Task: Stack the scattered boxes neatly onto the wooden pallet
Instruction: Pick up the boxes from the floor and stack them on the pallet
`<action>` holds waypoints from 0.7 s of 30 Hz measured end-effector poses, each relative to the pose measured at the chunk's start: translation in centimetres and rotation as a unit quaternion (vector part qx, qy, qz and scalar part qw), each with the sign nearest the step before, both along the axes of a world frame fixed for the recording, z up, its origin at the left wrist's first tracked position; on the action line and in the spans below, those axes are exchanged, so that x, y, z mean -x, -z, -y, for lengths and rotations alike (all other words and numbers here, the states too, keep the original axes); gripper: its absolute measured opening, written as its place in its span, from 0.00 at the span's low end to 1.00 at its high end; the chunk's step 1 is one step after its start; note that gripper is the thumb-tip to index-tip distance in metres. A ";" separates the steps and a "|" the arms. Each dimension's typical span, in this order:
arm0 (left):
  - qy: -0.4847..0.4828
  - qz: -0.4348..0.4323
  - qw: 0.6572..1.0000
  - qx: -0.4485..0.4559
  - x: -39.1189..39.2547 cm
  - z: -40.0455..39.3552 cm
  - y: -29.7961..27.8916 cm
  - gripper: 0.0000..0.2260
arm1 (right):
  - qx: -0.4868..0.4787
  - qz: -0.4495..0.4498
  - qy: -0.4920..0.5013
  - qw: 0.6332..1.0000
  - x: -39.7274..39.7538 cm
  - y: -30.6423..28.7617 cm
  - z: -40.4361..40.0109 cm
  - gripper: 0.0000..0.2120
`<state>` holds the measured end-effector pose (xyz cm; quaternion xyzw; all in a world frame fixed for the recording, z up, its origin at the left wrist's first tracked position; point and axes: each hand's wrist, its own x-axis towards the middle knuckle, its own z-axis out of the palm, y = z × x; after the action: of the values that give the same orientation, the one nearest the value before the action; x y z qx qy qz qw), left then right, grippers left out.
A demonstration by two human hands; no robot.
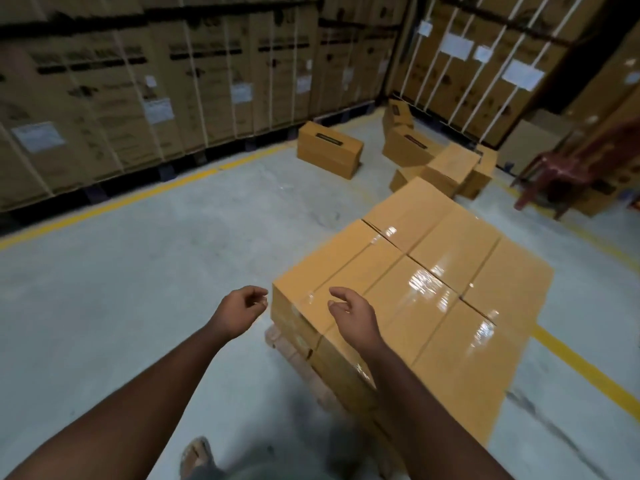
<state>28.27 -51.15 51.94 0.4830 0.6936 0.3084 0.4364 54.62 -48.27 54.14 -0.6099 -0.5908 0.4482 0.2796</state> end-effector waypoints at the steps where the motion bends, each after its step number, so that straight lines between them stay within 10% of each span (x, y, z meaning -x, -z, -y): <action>1: -0.014 0.010 1.000 -0.003 2.9 -0.4 -0.3 0.11 | -0.001 -0.007 0.002 1.000 2.5 -0.3 -1.1 0.15; 21: -0.056 0.064 0.996 0.012 28.7 -26.4 -0.3 0.11 | 0.073 -0.161 0.142 0.974 27.4 1.8 -28.2 0.11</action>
<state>-0.42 -24.72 52.29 0.4177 0.6940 0.3536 0.4678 27.24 -20.10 52.38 -0.6259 -0.4109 0.5380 0.3872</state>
